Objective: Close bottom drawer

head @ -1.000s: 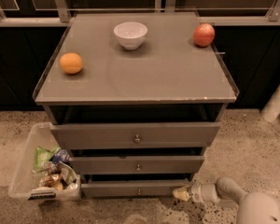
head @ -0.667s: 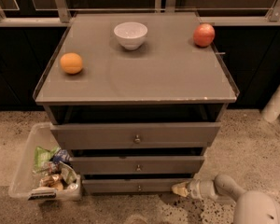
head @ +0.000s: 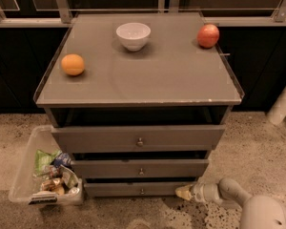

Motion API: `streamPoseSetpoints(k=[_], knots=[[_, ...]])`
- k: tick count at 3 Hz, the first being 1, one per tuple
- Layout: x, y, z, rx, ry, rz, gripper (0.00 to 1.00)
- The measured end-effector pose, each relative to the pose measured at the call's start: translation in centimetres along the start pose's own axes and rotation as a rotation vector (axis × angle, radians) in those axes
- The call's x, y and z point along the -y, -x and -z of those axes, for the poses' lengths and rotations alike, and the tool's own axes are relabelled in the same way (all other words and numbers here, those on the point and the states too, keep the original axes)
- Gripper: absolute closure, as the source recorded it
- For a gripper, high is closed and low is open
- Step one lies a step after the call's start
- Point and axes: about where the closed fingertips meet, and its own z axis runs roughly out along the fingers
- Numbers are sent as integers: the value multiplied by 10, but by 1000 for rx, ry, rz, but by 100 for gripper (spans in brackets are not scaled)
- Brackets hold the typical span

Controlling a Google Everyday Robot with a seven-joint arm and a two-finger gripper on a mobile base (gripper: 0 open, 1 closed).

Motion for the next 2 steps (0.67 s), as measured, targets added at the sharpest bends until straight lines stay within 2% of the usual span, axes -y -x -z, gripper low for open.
streamPoseSetpoints(k=[2], knots=[[-16, -19, 50, 45, -71, -100, 100]])
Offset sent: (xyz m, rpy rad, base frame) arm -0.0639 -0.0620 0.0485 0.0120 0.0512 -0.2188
